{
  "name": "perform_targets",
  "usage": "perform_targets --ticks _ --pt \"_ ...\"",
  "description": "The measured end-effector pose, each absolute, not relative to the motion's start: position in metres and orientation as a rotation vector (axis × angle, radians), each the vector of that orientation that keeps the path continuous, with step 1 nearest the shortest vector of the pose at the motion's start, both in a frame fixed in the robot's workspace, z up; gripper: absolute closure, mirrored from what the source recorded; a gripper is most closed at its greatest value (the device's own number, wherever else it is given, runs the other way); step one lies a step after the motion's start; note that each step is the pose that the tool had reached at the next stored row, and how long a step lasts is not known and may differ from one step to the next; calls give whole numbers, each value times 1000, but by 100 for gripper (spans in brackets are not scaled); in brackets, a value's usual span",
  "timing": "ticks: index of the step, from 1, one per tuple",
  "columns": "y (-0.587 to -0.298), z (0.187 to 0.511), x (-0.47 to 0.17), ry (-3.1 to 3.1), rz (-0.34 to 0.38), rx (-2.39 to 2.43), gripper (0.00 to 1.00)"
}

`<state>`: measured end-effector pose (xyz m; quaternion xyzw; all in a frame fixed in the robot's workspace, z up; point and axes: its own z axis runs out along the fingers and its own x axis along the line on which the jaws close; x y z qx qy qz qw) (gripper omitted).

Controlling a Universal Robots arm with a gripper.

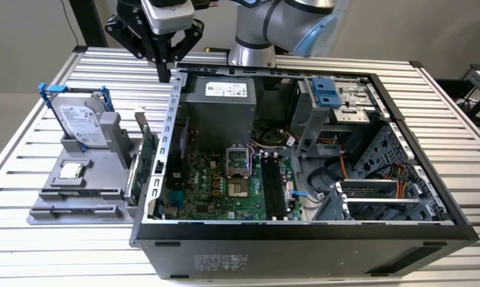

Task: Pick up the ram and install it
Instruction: 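Reach for the ram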

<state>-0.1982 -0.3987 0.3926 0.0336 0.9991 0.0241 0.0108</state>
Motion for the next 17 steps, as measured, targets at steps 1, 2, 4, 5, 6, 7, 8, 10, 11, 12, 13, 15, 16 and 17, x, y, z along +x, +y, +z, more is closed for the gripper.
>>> perform_targets --ticks 1,2,4,5,6,7,8,10,11,12,13,15,16,17 --pt "-399 393 -200 3117 75 105 100" --pt "-399 393 -202 3117 75 105 100" --pt "-399 393 -205 3117 75 105 100" --pt "-399 393 -207 3117 75 105 100" --pt "-399 393 -209 3117 75 105 100" --pt "-399 393 -211 3117 75 105 100" --pt "-399 393 -212 3117 75 105 100" --pt "-399 393 -216 3117 75 105 100" --pt "-399 393 -218 3117 75 105 100" --pt "-399 393 -220 3117 75 105 100" --pt "-399 393 -222 3117 75 105 100" --pt "-399 393 -226 3117 75 105 100" --pt "-399 393 -227 3117 75 105 100" --pt "-399 393 -229 3117 75 105 100"
